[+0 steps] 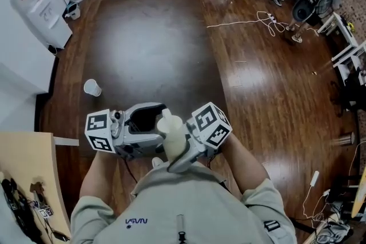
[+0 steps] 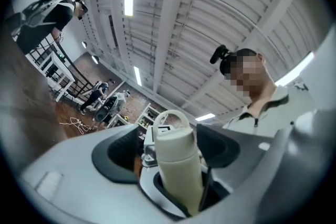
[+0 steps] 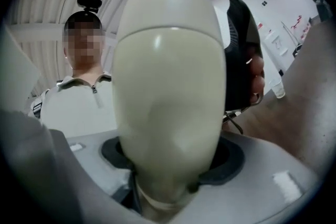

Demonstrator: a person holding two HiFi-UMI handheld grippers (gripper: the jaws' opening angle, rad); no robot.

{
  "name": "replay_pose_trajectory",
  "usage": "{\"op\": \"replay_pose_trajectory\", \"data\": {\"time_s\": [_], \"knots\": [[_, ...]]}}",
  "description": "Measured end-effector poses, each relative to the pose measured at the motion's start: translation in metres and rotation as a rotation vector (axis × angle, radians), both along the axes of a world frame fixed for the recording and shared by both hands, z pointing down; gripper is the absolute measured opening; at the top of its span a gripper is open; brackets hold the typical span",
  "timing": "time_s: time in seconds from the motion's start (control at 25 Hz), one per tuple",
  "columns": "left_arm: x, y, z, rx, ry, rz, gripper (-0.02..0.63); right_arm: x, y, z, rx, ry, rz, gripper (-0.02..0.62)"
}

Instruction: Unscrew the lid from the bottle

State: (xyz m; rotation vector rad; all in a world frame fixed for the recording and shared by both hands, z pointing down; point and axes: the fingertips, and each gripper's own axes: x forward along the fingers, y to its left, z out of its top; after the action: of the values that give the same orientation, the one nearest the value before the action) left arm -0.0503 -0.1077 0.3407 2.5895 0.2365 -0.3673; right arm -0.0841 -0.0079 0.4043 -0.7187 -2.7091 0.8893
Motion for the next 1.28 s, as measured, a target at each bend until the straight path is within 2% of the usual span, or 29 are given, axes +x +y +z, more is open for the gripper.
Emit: {"op": "replay_pose_trajectory", "data": {"time_s": [0.16, 0.32, 0.4, 0.48, 0.6, 0.76, 1.08, 1.28], "knots": [[0.007, 0.011, 0.002, 0.006, 0.007, 0.077, 0.344, -0.002, 0.008, -0.002, -0.024, -0.009, -0.069, 0.301], [0.01, 0.013, -0.001, 0.011, 0.015, 0.112, 0.344, -0.004, 0.009, -0.003, -0.056, -0.019, -0.105, 0.3], [0.011, 0.015, -0.002, 0.02, 0.01, 0.129, 0.336, -0.004, 0.009, -0.002, -0.061, -0.013, -0.104, 0.3], [0.011, 0.017, -0.003, 0.027, 0.008, 0.14, 0.29, -0.004, 0.008, -0.002, -0.052, -0.009, -0.092, 0.3], [0.012, 0.013, -0.003, 0.034, -0.006, 0.107, 0.288, -0.006, 0.0, 0.002, -0.018, 0.007, -0.038, 0.3], [0.016, 0.002, -0.001, 0.069, -0.051, -0.008, 0.29, -0.008, -0.024, 0.016, 0.077, 0.101, 0.117, 0.299], [0.022, -0.033, 0.015, 0.141, -0.203, -0.365, 0.29, 0.003, -0.105, 0.057, 0.352, 0.357, 0.609, 0.301], [0.028, -0.043, 0.027, 0.226, -0.303, -0.554, 0.288, 0.019, -0.138, 0.078, 0.48, 0.495, 0.828, 0.301]]}}
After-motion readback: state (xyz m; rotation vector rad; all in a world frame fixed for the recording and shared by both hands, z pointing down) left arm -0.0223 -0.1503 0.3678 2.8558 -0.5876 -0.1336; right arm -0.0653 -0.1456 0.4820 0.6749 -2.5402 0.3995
